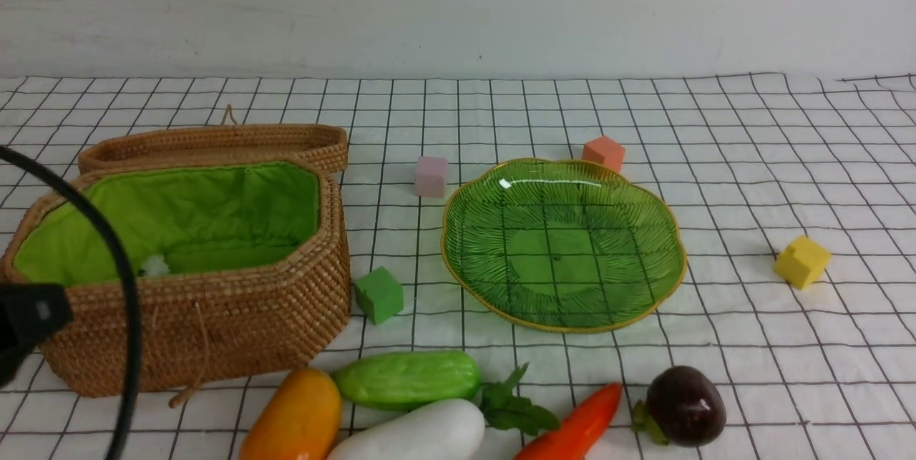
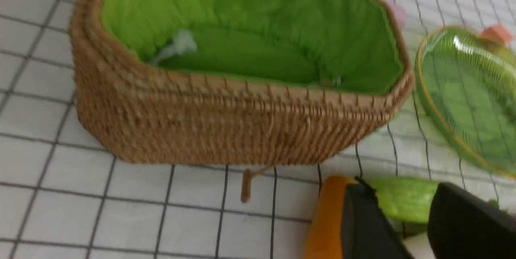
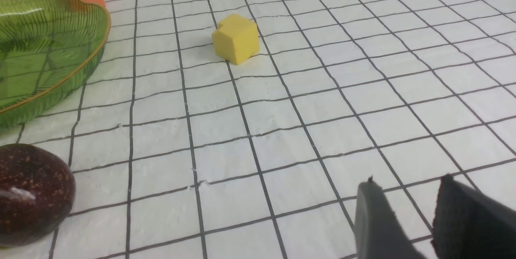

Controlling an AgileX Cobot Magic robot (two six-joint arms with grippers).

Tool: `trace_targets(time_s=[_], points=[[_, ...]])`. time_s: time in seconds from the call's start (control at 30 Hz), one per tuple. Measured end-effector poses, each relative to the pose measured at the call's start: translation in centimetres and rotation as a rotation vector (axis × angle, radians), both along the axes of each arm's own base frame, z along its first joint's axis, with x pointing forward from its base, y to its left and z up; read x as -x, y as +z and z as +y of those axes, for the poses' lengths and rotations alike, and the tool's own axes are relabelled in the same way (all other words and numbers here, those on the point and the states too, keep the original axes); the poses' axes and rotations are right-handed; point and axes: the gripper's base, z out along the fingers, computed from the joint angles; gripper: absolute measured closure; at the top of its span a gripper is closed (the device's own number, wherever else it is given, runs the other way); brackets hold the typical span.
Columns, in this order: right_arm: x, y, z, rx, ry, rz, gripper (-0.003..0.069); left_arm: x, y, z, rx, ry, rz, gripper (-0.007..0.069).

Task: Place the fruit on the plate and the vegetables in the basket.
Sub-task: Grab the mango with your left arm and place it on the right plate

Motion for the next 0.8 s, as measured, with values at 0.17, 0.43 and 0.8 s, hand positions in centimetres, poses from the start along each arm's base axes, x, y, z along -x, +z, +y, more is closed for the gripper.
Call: trace_targets(time_s=[0.17,0.43,0.8], points=[[0.0,0.0,0.0,0.000,0.000,0.000,0.0421,-2.7,-2.7,-2.4,-0.084,-0.174,0.286,0.0371],[0.0,0.0,0.0,0.000,0.000,0.000,0.0421,-7.5,-5.6,-7.7,-0.277,-0.390,0.527,0.0124],[0.0,0.0,0.0,0.000,0.000,0.000,0.0421,-12.9,-11.7,-10.3,-0.378,-0.367,0.699,-0.0015]])
